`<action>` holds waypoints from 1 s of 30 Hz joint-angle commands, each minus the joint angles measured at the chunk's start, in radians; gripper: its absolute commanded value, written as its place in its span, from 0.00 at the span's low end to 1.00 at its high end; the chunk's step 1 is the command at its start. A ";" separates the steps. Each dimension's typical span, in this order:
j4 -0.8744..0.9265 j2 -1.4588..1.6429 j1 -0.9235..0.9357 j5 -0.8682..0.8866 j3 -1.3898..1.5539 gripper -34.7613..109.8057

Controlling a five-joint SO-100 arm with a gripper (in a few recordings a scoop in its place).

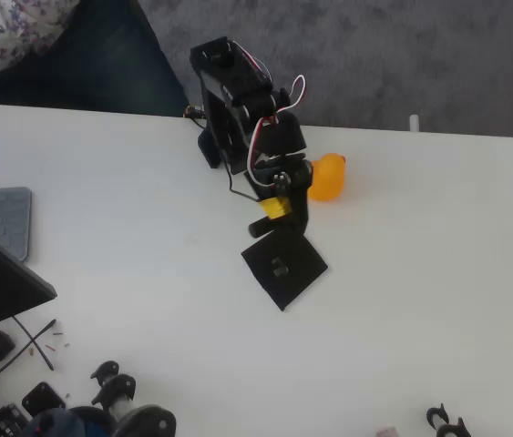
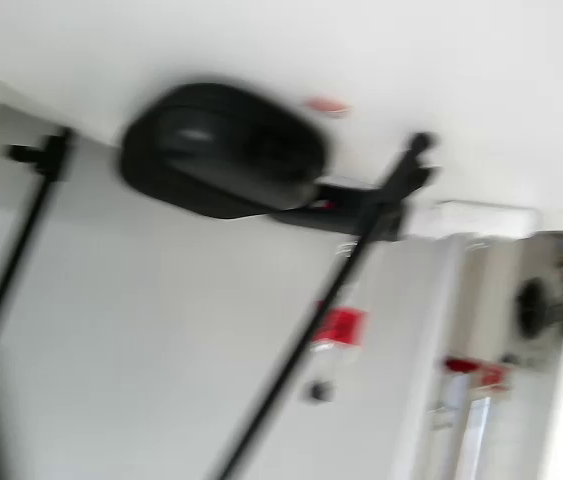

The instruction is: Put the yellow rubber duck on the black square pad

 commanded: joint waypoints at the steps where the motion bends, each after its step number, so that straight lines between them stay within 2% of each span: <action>1: 0.043 0.009 -0.130 -0.005 -0.029 0.23; 5: 0.087 0.009 -0.293 -0.005 -0.028 0.23; 10: 0.140 0.009 -0.410 -0.005 -0.026 0.23; 22: 0.296 0.009 -0.517 -0.005 -0.029 0.23; 30: 0.322 0.005 -0.607 -0.005 -0.020 0.23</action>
